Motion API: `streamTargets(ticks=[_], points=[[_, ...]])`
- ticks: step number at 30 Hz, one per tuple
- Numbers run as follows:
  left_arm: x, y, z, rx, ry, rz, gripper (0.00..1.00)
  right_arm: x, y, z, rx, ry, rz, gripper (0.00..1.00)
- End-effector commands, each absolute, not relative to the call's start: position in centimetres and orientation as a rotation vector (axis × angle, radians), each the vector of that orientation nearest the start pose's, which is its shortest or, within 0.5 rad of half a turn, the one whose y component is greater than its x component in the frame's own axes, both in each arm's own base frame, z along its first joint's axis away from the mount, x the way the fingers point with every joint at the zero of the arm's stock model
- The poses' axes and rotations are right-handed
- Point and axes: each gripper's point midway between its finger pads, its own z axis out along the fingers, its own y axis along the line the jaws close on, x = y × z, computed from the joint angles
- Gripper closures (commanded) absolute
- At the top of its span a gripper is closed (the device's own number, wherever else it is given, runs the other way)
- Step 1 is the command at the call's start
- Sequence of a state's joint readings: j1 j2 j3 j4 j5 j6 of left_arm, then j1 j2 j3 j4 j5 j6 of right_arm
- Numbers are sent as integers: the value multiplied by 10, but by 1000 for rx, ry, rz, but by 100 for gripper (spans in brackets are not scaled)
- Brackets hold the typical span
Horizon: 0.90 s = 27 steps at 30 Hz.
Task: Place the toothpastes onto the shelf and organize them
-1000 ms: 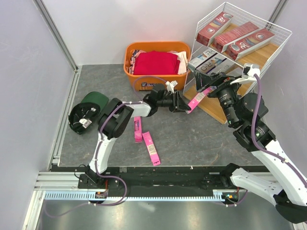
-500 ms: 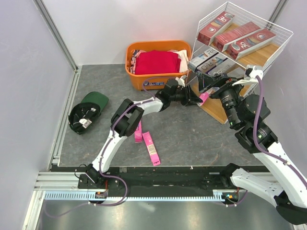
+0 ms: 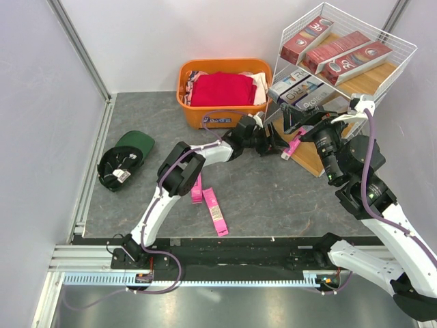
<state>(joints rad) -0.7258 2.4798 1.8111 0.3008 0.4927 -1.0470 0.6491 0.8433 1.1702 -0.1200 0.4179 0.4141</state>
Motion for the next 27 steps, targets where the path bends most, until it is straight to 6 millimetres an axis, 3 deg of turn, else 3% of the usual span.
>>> streamTargets(ticks=[1, 10, 19, 27], points=[[426, -500, 129, 49, 2138, -1484, 11, 270, 136, 464, 187, 1377, 606, 2], [403, -486, 133, 94, 2133, -1433, 11, 272, 139, 460, 181, 1390, 609, 2], [375, -522, 119, 83, 2164, -1562, 22, 274, 140, 458, 178, 1396, 605, 2], [378, -539, 95, -1, 2203, -1572, 27, 272, 135, 459, 186, 1389, 587, 2]])
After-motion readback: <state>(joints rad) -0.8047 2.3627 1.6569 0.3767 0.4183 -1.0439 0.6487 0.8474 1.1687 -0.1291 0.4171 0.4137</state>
